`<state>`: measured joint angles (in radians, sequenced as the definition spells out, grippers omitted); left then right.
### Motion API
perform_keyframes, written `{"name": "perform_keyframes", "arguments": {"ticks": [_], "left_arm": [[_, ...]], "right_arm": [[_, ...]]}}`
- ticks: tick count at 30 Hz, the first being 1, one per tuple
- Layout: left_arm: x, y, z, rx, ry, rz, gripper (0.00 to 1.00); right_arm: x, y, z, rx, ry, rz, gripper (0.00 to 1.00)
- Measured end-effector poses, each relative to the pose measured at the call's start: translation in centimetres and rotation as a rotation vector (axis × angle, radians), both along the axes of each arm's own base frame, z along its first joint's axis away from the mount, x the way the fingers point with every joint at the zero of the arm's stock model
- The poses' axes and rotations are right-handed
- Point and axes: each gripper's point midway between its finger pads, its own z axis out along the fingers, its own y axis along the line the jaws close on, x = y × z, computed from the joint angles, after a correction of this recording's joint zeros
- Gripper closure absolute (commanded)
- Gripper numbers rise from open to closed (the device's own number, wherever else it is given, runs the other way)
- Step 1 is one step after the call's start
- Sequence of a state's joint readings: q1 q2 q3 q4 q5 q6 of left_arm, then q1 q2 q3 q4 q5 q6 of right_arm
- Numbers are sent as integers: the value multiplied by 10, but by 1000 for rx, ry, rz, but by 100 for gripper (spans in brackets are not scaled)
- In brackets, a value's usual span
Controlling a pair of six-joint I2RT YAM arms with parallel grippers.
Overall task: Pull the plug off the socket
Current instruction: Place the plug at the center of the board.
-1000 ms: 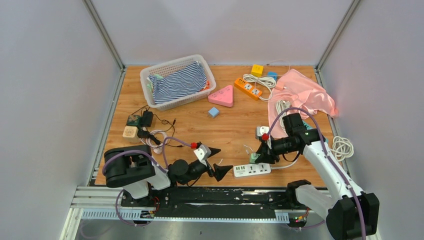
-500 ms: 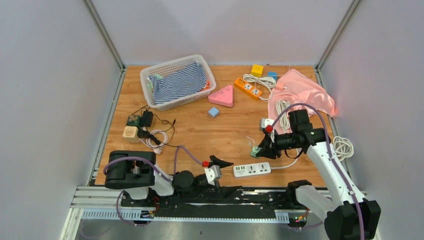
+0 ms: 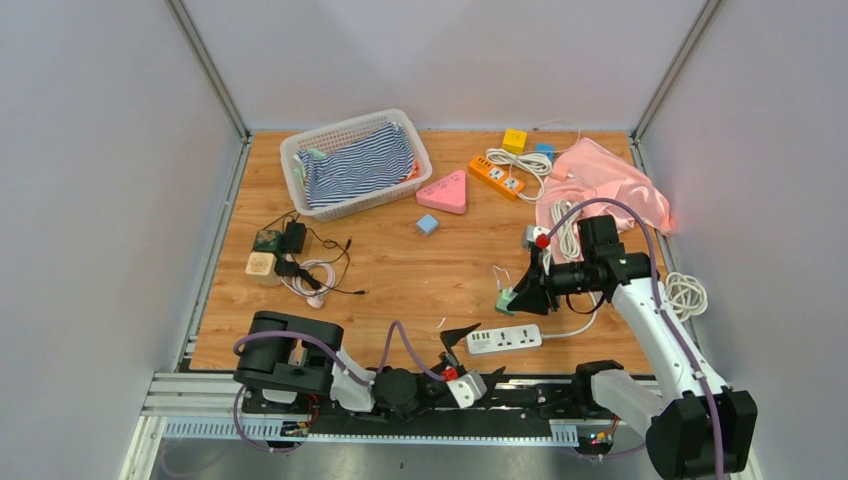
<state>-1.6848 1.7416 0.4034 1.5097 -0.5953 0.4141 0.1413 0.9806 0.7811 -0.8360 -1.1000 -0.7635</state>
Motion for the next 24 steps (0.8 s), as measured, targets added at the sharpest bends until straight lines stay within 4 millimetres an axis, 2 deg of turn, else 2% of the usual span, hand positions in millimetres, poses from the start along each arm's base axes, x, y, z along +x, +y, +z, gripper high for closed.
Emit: {"name": "perform_keyframes", "arguments": {"ticks": [9,15,24], "left_arm": [[20,-11,7,18,-56,161,1],[31,-23,8,16,-66,205,9],[59,-24,10,-11,-39,281,15]], "right_arm": [[4,2,2,12,29,-28,100],[5,3,4,23,35,-33,100],[4,4,4,33,43,-33,100]]}}
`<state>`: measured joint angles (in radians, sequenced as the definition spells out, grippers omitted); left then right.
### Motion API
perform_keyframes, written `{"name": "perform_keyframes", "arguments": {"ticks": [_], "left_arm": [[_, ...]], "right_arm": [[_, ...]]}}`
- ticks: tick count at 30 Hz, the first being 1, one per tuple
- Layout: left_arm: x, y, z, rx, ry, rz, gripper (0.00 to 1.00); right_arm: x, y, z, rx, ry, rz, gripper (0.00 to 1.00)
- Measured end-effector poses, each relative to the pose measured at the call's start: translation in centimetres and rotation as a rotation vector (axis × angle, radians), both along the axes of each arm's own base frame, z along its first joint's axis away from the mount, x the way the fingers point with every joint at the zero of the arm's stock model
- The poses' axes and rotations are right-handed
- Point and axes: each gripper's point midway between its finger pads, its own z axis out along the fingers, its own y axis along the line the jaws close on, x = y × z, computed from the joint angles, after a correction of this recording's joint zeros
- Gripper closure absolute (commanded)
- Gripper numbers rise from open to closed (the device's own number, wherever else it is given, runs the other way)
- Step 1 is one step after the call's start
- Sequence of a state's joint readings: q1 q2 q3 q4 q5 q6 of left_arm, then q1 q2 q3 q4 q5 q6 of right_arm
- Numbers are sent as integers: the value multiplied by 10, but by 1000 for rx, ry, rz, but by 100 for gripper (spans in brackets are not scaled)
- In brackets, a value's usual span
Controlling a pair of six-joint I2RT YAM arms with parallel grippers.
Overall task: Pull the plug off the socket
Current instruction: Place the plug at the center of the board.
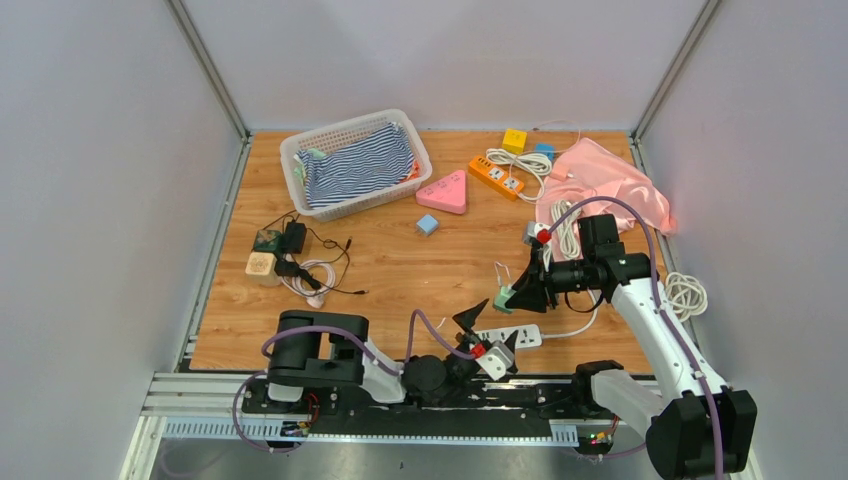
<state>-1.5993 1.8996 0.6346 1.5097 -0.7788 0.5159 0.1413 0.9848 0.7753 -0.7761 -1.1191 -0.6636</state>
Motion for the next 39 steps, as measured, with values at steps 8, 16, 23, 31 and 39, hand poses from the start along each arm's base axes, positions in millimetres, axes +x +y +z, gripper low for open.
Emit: {"name": "perform_keyframes", "arguments": {"ticks": [8,16,23,31,39], "left_arm": [[15,-3,2,-46,33,23,21],[29,-8,8,-96,55,32,23],[37,-12,5,-115,74,36,25],[39,-13,2,-127,88,30,38],[41,-14,2,-137,97,26,51]], "right_arm": [[1,1,1,7,3,-3,100],[2,1,2,11,-2,-4,100],[1,2,1,18,6,-3,100],[1,2,0,20,17,-7,100],[3,3,-3,20,30,-7,99]]}}
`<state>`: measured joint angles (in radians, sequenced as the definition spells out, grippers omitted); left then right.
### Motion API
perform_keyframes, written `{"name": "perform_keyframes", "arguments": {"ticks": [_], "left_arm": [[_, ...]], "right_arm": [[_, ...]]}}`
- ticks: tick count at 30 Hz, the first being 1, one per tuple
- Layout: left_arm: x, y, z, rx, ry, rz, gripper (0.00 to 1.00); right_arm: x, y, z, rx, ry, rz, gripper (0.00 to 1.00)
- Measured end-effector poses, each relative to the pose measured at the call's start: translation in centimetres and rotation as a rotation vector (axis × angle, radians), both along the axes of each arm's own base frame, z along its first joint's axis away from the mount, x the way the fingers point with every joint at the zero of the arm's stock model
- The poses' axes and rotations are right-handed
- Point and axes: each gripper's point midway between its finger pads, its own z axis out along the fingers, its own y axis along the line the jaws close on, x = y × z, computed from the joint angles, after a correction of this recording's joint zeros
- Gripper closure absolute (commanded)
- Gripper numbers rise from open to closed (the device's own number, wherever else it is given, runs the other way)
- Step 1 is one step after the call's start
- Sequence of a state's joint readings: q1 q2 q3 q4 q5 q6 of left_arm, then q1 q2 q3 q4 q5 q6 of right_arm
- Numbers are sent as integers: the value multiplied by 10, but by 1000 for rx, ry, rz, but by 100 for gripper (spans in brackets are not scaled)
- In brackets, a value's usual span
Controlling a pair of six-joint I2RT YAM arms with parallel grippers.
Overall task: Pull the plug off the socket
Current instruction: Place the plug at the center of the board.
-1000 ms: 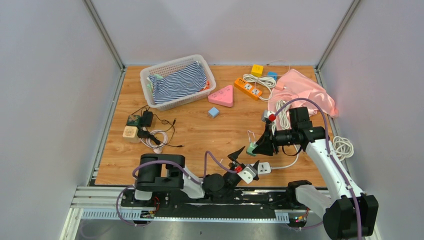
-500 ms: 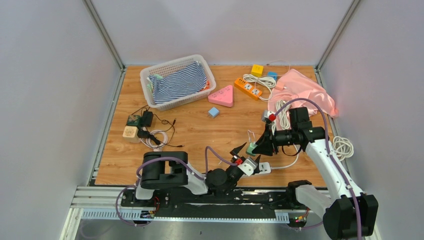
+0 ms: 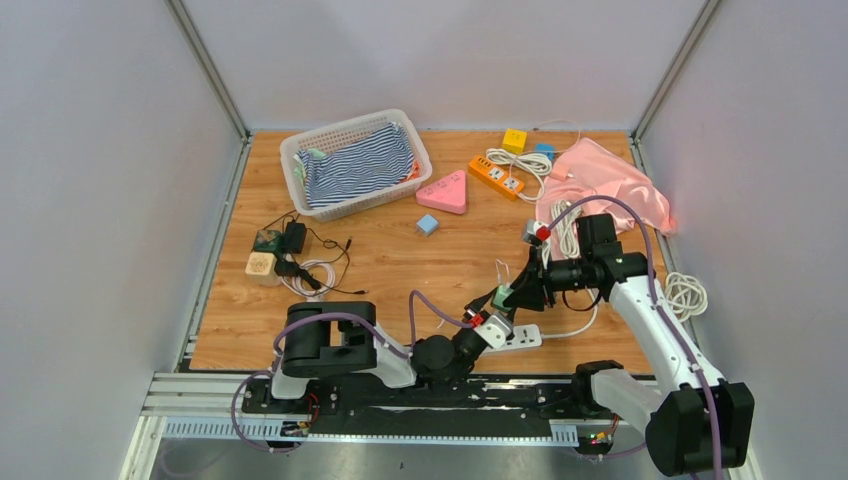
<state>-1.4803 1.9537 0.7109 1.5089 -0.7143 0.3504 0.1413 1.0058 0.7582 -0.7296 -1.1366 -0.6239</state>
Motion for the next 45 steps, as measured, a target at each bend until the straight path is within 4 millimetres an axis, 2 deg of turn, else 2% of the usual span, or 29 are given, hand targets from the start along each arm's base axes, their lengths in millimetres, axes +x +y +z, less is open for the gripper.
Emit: {"name": "perform_keyframes", "arguments": {"ticks": [6,11,17,21,32,37,45], "left_arm": [[2,0,0,-11,11,-1,82],[2,0,-2,-16,16,-11,96],[1,0,-6,-12,23,-32,99],[0,2,-12,0,30,-43,100],[-1,15,-36,38,69,-68,100],[6,33,-45,38,115,-82,100],[28,73,-28,-66,191,-37,100]], "right_arm": [[2,0,0,1,-3,0,88],[2,0,-1,0,-1,-2,71],[1,0,-2,0,5,-2,50],[1,0,-2,2,5,0,43],[0,0,2,6,-18,0,42],[0,0,3,1,-32,-3,42],[1,-2,3,-11,-41,-11,42]]}}
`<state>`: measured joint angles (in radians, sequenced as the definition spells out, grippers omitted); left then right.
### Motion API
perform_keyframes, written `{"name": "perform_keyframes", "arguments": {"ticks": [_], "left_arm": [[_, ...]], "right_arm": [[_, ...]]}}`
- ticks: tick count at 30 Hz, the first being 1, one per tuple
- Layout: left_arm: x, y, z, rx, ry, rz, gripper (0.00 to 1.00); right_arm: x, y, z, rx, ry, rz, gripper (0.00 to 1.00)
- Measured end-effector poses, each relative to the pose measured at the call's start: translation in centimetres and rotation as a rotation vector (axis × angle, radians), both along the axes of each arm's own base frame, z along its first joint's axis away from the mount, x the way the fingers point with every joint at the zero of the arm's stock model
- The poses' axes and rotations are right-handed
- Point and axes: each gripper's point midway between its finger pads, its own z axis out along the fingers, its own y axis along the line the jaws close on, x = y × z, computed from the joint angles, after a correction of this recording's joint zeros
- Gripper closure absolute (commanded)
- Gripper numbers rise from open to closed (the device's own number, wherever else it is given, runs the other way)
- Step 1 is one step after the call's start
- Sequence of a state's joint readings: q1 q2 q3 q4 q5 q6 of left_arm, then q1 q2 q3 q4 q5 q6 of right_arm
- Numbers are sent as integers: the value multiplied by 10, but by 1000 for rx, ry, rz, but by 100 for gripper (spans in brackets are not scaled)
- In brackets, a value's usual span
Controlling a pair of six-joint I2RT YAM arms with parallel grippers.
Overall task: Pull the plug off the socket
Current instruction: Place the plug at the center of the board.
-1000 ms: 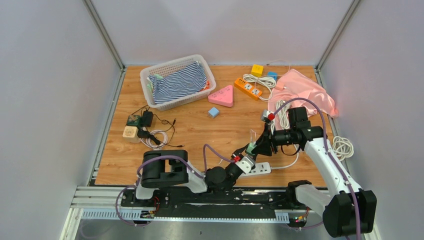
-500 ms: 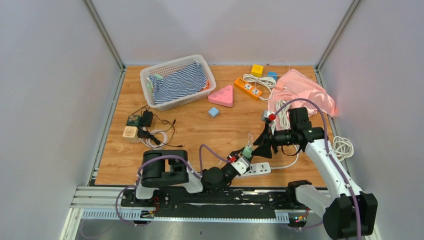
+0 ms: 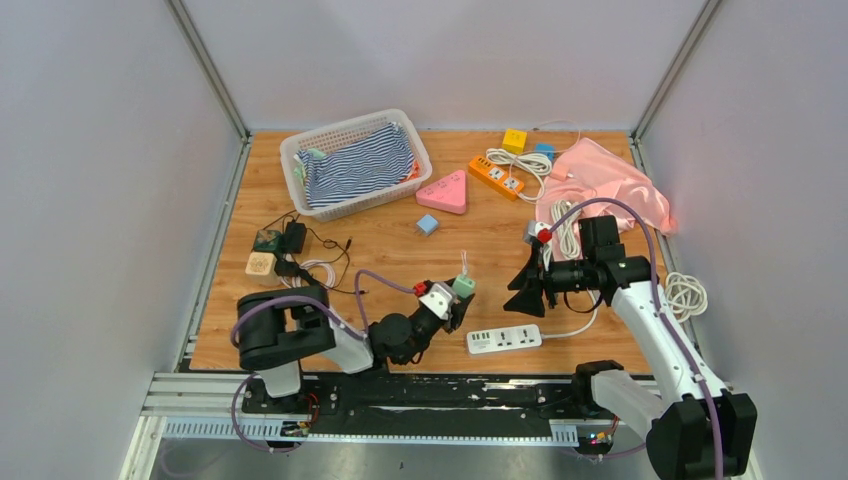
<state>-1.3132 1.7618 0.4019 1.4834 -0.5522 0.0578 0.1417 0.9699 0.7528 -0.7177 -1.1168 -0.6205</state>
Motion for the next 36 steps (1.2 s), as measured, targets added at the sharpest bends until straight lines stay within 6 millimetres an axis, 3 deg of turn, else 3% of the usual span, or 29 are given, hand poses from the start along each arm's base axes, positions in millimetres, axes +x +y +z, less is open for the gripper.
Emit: {"name": "perform_keyframes", "arguments": {"ticks": [5,8,12,21,25,29,36], "left_arm": [[29,23,21,-29,93,60,100],[51,28,44,-14,146,75,100],[63,37,63,31,200,54,100],[87,63,68,258,313,81,100],[101,60,73,411,336,91,100],[109,61,60,555,361,78,100],[124,81,10,775,456,77,100]], "right_arm": [[0,0,1,-3,-7,-2,41],[1,-1,0,-8,-7,-5,42],[1,-2,-1,-13,-9,-9,41],[1,-2,-1,-17,-14,-12,41],[1,-3,-2,-22,-14,-15,41],[1,-3,-3,-24,-12,-16,41],[2,-4,-4,-33,-14,-21,41]]}}
